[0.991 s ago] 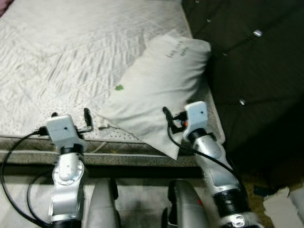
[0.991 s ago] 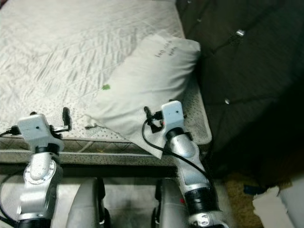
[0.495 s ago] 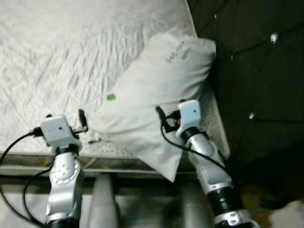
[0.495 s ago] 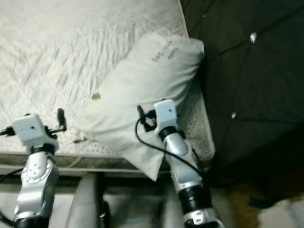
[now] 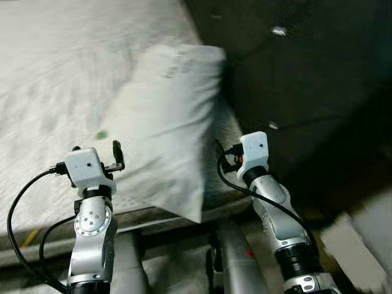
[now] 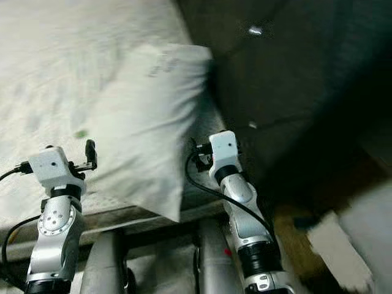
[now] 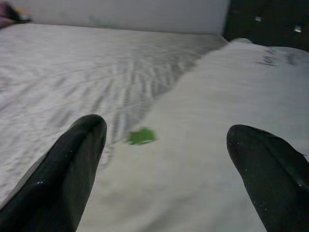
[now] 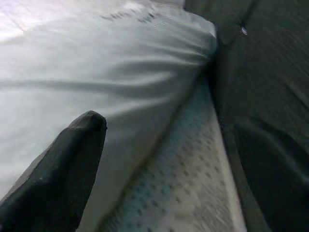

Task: Clean up the room

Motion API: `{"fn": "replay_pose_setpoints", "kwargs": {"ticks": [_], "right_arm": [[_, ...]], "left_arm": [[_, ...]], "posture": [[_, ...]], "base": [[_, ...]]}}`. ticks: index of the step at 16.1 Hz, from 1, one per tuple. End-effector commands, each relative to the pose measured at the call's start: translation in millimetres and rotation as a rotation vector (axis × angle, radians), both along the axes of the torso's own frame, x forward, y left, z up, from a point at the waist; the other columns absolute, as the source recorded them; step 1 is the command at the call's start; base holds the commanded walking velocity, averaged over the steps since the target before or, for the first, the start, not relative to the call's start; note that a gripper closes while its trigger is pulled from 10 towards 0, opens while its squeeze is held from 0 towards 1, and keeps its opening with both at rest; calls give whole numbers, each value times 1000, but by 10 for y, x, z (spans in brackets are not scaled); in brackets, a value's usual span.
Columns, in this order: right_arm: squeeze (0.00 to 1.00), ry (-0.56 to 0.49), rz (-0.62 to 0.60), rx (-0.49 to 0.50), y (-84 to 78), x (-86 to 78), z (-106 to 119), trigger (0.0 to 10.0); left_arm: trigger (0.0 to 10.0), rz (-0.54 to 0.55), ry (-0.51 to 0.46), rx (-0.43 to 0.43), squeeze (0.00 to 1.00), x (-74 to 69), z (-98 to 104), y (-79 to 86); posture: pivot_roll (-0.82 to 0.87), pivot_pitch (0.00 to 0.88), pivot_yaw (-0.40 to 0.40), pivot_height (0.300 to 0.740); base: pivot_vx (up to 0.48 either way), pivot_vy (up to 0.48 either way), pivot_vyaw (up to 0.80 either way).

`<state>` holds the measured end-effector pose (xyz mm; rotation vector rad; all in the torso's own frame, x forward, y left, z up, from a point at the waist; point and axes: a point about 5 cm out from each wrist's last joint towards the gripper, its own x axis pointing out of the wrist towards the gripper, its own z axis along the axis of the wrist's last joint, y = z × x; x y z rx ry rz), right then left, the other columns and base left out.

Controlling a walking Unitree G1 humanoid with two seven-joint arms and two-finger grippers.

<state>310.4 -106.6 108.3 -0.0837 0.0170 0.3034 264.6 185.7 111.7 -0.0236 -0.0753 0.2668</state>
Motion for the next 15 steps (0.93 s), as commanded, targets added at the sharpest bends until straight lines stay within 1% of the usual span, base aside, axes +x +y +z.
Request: {"fn": "replay_pose_setpoints", "kwargs": {"ticks": [1,2,4,7,8,10,11,13,14,15], "right_arm": [[0,40,27,-18,38,-23,-61,10000],[0,53,34,-15,44,-39,-84,10000],[0,76,39,-23,50,-66,-137,10000],[0,95,49,-44,50,-69,-169,10000],[0,134,109,-96,59,-59,-214,10000],[0,138,149,-134,46,-52,-219,10000],[0,146,164,-148,15,-40,-223,10000],[0,161,212,-180,-75,1,-199,10000],[0,155,246,-208,-77,4,-174,10000],[0,156,297,-256,-60,-1,-146,10000]], "left_arm": [[10000,-1,26,9,0,-42,-38,5],[10000,-3,27,12,0,-63,-42,4],[10000,0,31,11,0,-99,-52,11],[10000,7,31,13,0,-106,-37,15],[10000,4,50,8,0,-129,-33,-7],[10000,-10,66,11,0,-164,-39,-27],[10000,-19,75,15,0,-200,-45,-29],[10000,-36,87,40,0,-339,-32,18],[10000,-38,82,50,0,-371,-15,44],[10000,-31,81,61,0,-404,-5,92]], "posture": [[63,159,-36,595],[66,158,-34,595],[70,154,-28,573],[73,154,-23,548],[78,159,-18,534],[83,164,-16,526],[83,164,-16,526],[101,164,-11,526],[114,158,-9,526],[118,153,-7,526]], "base": [[0,0,0],[0,0,0],[0,0,0],[0,0,0],[0,0,0],[0,0,0],[0,0,0],[0,0,0],[0,0,0],[0,0,0]]}}
